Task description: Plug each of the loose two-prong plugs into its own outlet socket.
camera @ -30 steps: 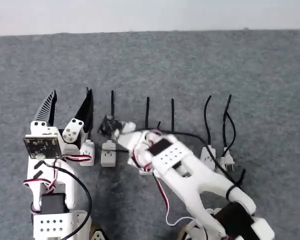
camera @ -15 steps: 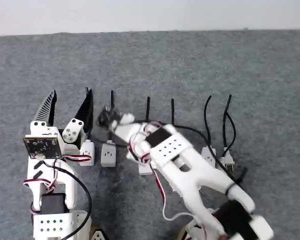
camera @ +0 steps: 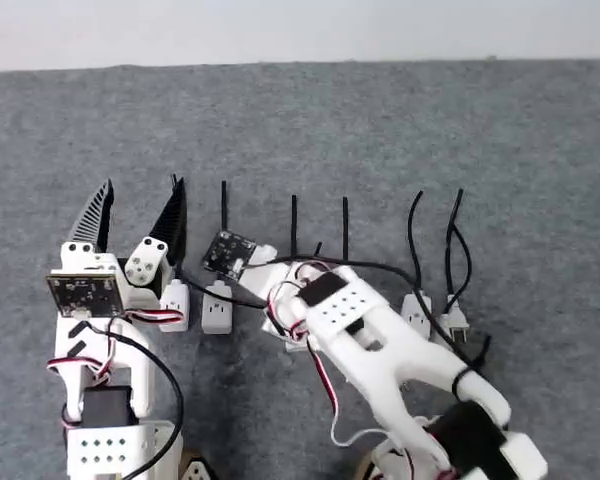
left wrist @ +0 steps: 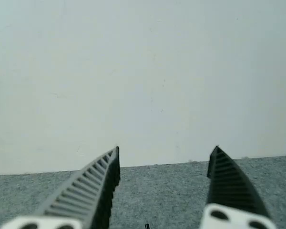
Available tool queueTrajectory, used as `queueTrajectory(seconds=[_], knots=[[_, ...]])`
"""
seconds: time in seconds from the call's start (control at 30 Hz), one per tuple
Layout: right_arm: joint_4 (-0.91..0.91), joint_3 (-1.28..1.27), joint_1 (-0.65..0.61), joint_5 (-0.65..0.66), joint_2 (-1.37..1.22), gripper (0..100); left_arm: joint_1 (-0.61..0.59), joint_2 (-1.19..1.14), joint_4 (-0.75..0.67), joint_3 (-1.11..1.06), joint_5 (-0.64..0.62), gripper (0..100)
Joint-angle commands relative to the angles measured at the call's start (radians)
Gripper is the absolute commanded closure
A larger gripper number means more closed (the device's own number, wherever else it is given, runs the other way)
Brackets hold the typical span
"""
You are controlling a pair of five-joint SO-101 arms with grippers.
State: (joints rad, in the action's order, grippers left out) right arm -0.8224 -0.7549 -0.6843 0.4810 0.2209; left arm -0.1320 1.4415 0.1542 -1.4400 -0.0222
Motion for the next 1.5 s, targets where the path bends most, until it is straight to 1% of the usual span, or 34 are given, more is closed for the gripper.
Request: queueTrajectory(seconds=[0.0, 0.13, 0.3, 0.4, 0.57, 0.63, 1.0, 1.17, 1.27, 1.37, 1.47], knots=[[-0.036, 0.055, -0.01, -0.031, 0.102, 99.1, 0.002, 0.005, -0.021, 0.016, -0.005, 71], [-0.028, 0.008, -0.013, -0.034, 0.142, 99.1, 0.002, 0.005, -0.021, 0.016, -0.005, 71], [0.028, -0.06, -0.001, -0.035, 0.139, 99.1, 0.005, 0.005, -0.021, 0.008, -0.005, 71], [0.068, -0.086, 0.005, -0.035, 0.139, 99.1, 0.037, 0.005, -0.063, -0.027, -0.002, 71], [0.104, -0.112, 0.005, -0.031, 0.139, 99.1, 0.115, 0.005, -0.114, -0.084, 0.086, 71], [0.116, -0.124, 0.005, -0.029, 0.139, 99.1, 0.127, 0.005, -0.112, -0.088, 0.094, 71], [0.127, -0.13, 0.004, -0.034, 0.15, 99.1, 0.129, 0.005, -0.112, -0.088, 0.094, 71], [0.179, -0.129, 0.004, -0.035, 0.151, 99.1, 0.132, 0.005, -0.109, -0.088, 0.091, 71], [0.17, -0.115, 0.007, -0.038, 0.173, 99.1, 0.133, 0.005, -0.109, -0.088, 0.091, 71], [0.153, -0.114, 0.059, -0.086, 0.234, 99.1, 0.133, 0.005, -0.109, -0.088, 0.091, 71], [0.134, -0.115, 0.137, -0.106, 0.323, 99.1, 0.135, 0.005, -0.109, -0.088, 0.089, 71]])
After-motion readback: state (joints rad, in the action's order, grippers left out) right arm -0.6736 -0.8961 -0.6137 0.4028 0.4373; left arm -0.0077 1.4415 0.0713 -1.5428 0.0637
